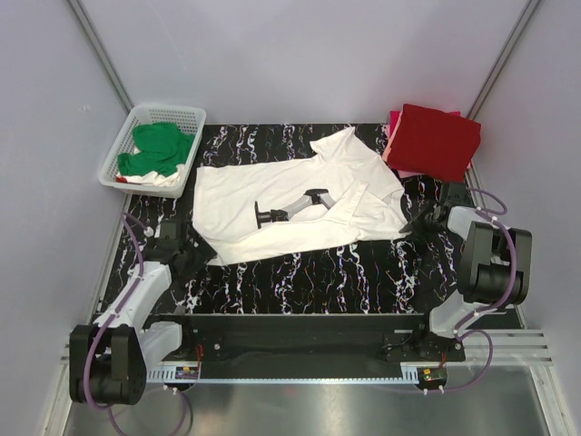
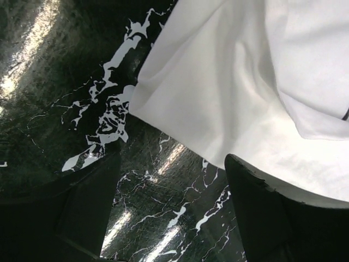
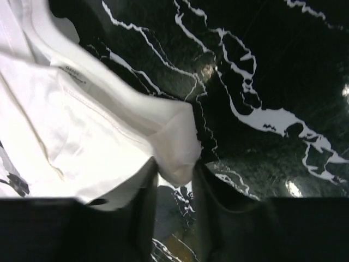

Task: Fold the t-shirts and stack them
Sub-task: Fold the tshirt

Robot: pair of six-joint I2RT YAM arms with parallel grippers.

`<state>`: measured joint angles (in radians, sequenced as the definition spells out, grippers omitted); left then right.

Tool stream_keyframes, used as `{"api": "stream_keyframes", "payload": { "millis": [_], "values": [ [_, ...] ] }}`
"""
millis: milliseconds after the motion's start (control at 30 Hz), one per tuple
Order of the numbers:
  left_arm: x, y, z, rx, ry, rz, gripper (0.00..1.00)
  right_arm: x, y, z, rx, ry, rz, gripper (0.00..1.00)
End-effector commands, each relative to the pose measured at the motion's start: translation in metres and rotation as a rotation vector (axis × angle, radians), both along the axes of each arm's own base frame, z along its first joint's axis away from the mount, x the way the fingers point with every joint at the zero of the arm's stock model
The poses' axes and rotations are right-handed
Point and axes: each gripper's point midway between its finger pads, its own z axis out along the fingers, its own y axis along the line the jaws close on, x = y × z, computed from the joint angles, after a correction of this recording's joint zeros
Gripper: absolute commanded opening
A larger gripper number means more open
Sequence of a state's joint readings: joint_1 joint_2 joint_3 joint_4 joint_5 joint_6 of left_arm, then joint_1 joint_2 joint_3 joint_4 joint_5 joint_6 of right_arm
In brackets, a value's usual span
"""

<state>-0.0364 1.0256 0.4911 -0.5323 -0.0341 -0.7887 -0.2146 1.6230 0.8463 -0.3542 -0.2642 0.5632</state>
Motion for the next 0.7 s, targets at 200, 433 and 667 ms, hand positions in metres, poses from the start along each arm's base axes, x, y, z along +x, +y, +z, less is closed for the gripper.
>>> {"api": "stream_keyframes", "payload": {
  "millis": [200, 433, 667],
  "values": [
    [0.013, 0.018, 0.006, 0.049, -0.104, 0.118, 0.83, 0.024, -0.009, -0.003, -0.013, -0.039, -0.009, 0.08],
    [0.029, 0.023, 0.006, 0.062, -0.158, 0.149, 0.74, 0.022, -0.006, -0.003, 0.002, -0.044, 0.003, 0.02],
    [0.060, 0.019, 0.005, 0.041, -0.193, 0.154, 0.30, 0.017, -0.004, -0.002, 0.007, -0.048, 0.011, 0.00]
  ]
}}
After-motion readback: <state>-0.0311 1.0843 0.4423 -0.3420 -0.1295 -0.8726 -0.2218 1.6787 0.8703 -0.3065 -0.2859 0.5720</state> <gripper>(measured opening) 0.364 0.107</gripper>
